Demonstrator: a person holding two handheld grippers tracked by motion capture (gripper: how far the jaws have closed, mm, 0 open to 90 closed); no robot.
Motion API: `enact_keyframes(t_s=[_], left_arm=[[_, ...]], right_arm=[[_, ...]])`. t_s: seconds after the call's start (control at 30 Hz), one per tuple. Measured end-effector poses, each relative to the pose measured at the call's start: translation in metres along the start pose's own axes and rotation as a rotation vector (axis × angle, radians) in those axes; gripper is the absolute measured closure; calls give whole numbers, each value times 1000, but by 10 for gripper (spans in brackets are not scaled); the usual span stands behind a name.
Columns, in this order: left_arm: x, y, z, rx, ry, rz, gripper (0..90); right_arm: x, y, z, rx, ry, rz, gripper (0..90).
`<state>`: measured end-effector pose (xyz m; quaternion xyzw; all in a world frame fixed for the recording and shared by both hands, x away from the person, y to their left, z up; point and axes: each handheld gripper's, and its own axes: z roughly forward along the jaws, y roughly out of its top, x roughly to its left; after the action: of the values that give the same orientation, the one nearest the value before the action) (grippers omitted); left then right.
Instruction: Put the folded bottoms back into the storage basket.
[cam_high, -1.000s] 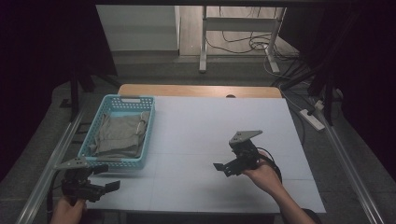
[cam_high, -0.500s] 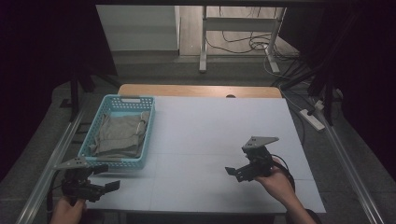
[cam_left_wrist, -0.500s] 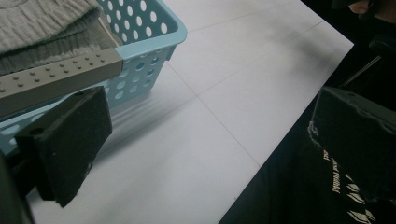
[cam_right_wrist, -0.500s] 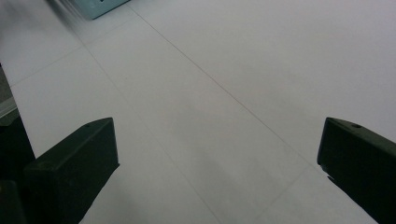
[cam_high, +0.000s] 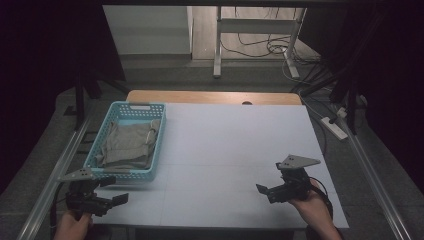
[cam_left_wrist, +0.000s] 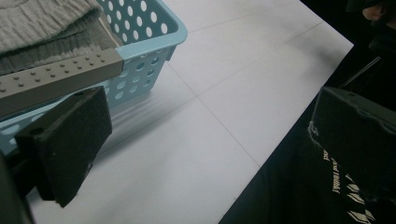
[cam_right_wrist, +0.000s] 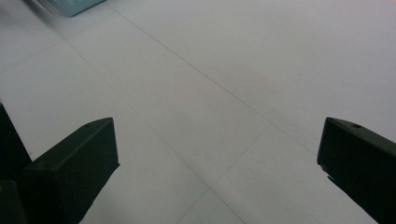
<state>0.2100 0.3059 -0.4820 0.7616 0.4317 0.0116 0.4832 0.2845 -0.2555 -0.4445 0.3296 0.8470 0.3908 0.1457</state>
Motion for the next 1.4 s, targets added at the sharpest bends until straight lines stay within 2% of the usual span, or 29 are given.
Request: enact_keyframes(t_s=[0.1,0.43,0.9,1.0,1.4], left_arm=[[0,0,0,-2,-1,0,3],[0,0,0,-2,0,-2,3],[1,0,0,-5,0,-5,2],[1,0,0,-7,-1,-6,2],[0,0,-1,-9,2,-1,1]], right_arm=[[-2,-6,-6,1,-26,7,0],[-13,-22,-23,-8,-53,82,0],[-19,-44,-39,14,-78,137,0],[-19,-46,-46,-4,-85,151,0],[-21,-56,-60,9,-111,195,0]])
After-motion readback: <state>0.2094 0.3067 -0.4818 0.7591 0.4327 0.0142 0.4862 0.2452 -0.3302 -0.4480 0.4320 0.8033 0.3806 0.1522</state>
